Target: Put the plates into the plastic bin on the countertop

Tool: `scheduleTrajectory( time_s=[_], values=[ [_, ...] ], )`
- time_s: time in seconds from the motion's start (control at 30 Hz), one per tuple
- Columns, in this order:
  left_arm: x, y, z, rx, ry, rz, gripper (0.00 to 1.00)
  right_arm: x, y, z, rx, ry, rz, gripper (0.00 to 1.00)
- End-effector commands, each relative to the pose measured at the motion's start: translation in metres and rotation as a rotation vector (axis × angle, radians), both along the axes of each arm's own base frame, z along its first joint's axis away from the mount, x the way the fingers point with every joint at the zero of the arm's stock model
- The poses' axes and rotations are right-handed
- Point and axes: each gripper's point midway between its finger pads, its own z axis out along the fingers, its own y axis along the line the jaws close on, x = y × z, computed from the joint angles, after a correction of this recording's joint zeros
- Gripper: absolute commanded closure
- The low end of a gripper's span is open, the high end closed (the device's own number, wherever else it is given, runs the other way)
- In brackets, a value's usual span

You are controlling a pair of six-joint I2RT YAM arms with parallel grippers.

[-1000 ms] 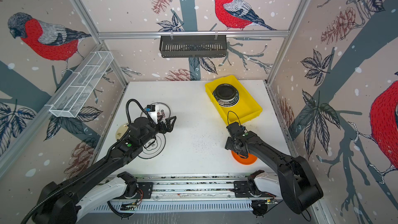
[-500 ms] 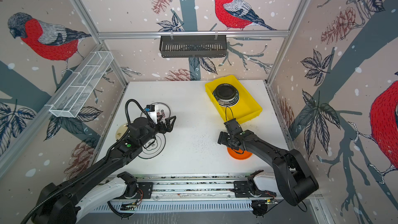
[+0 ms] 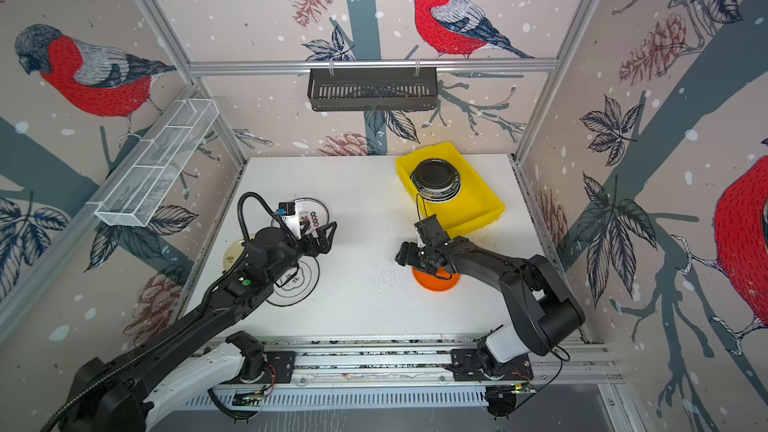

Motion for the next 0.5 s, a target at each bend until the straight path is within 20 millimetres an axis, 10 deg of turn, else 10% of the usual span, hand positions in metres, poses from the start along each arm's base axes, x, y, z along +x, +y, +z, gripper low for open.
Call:
scheduleTrajectory(
  time_s=[0.0, 0.3, 0.47],
  values=[
    [0.001, 0.005, 0.000, 0.019, -0.005, 0.025, 0.02, 0.018, 0.030, 0.018, 0.098, -0.050, 0.056, 0.22],
    [-0.001, 0.013, 0.004, 0.026, -0.021, 0.060, 0.02, 0.075, 0.101, 0.045, 0.181, -0.136, 0.177, 0.24],
    [-0.001, 0.016, 0.006, 0.029, -0.029, 0.073, 0.02, 0.092, 0.104, 0.074, 0.149, -0.219, 0.187, 0.24]
  ],
)
